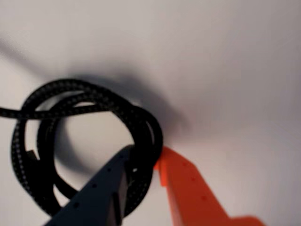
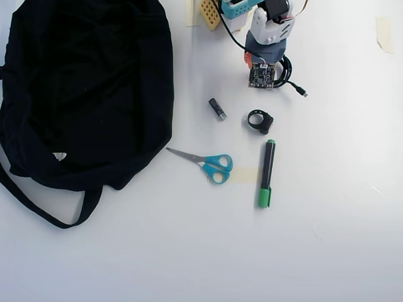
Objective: Put the cable into the black bag
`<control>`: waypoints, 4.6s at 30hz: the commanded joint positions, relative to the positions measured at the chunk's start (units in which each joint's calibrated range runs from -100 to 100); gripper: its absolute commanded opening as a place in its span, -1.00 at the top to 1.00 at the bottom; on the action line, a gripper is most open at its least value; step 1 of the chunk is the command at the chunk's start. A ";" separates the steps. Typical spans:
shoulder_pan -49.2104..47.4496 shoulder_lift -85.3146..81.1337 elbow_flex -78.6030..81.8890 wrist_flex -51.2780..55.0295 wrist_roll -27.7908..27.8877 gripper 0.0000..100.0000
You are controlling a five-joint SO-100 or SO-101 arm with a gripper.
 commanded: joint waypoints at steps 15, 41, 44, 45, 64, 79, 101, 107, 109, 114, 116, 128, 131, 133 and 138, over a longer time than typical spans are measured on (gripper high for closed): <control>0.09 -1.36 -11.05 0.38 0.42 0.96; 19.69 -17.71 -15.63 -0.23 15.21 0.96; 22.98 -17.62 -15.81 -0.31 18.41 0.96; 23.95 -17.62 -15.81 -0.40 19.14 0.96; 37.79 -16.88 -17.16 -1.78 22.50 0.96; 58.13 -17.54 -15.99 -7.20 21.87 0.95; 81.99 9.43 -17.88 -31.32 20.98 0.95; 85.43 18.06 -27.22 -31.32 20.92 0.95; 85.36 18.06 -27.13 -31.23 19.40 0.92; 85.51 18.06 -27.13 -31.23 17.93 0.62; 84.98 17.90 -26.50 -30.63 17.93 0.49; 67.41 -9.82 -19.41 -16.50 17.88 0.49; 61.72 -24.10 -9.97 -16.33 15.58 0.81; 57.68 -30.98 -5.30 -16.33 15.47 0.95; 45.57 -49.08 4.94 -16.16 15.42 0.95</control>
